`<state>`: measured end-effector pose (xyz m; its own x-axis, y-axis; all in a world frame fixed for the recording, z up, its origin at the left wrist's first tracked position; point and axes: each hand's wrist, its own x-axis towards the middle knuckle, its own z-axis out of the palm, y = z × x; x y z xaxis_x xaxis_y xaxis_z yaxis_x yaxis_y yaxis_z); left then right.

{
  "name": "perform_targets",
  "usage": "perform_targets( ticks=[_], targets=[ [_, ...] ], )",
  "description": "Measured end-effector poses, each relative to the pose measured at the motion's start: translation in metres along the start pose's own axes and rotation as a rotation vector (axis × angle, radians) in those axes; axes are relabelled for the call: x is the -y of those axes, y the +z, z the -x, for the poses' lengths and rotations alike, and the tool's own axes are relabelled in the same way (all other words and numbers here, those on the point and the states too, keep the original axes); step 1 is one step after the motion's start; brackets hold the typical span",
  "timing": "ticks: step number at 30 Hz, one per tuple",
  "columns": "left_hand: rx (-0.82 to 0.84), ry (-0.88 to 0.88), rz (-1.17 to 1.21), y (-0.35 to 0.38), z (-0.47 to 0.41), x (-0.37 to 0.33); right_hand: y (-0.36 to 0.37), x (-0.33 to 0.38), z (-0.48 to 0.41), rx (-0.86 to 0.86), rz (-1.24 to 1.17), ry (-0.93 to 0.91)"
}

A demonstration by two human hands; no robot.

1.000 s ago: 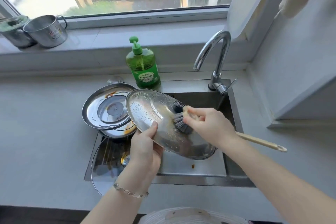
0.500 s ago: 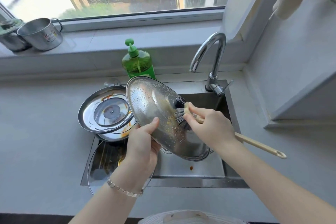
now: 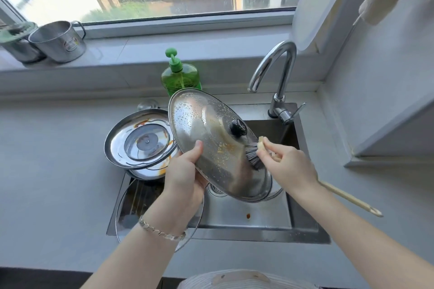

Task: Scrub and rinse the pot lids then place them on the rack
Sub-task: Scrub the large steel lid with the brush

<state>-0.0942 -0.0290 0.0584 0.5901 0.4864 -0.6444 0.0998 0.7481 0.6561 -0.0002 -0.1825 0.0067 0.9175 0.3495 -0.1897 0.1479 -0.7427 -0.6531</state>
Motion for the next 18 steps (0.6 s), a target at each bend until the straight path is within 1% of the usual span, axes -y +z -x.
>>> perform_targets(
  ticks=[3,4,7,8,9,11,12,13,14,16,17,18],
  targets=[
    [-0.014,-0.045,0.067,0.003,-0.002,-0.001,0.012,0.018,0.035,-0.070,-0.023,-0.308],
    [-0.016,-0.061,0.093,0.003,-0.002,-0.003,0.011,0.016,0.037,-0.079,0.005,-0.318],
    [-0.035,-0.067,0.130,0.003,-0.002,-0.007,0.000,-0.007,0.019,-0.041,0.043,-0.080],
    [-0.037,-0.070,0.131,0.003,-0.002,-0.006,0.001,-0.011,0.018,-0.056,0.038,-0.070],
    [-0.031,-0.083,0.133,0.004,-0.002,-0.006,0.003,-0.008,0.023,-0.080,0.030,-0.132],
    [-0.027,-0.115,0.157,0.005,-0.004,-0.006,0.014,0.004,0.036,-0.141,-0.008,-0.381],
    [-0.036,-0.122,0.170,0.005,-0.005,-0.007,0.017,0.007,0.042,-0.128,-0.039,-0.452],
    [-0.045,-0.123,0.180,0.005,-0.005,-0.008,0.016,0.004,0.042,-0.127,-0.031,-0.468],
    [-0.054,-0.116,0.186,0.005,-0.005,-0.008,0.010,-0.003,0.037,-0.128,-0.006,-0.428],
    [-0.067,-0.097,0.199,0.002,-0.007,-0.009,0.000,-0.020,0.028,-0.098,0.089,-0.280],
    [-0.071,-0.096,0.208,0.001,-0.009,-0.008,0.001,-0.025,0.028,-0.094,0.123,-0.249],
    [-0.068,-0.102,0.211,0.002,-0.011,-0.008,0.004,-0.024,0.030,-0.122,0.139,-0.283]
  ],
)
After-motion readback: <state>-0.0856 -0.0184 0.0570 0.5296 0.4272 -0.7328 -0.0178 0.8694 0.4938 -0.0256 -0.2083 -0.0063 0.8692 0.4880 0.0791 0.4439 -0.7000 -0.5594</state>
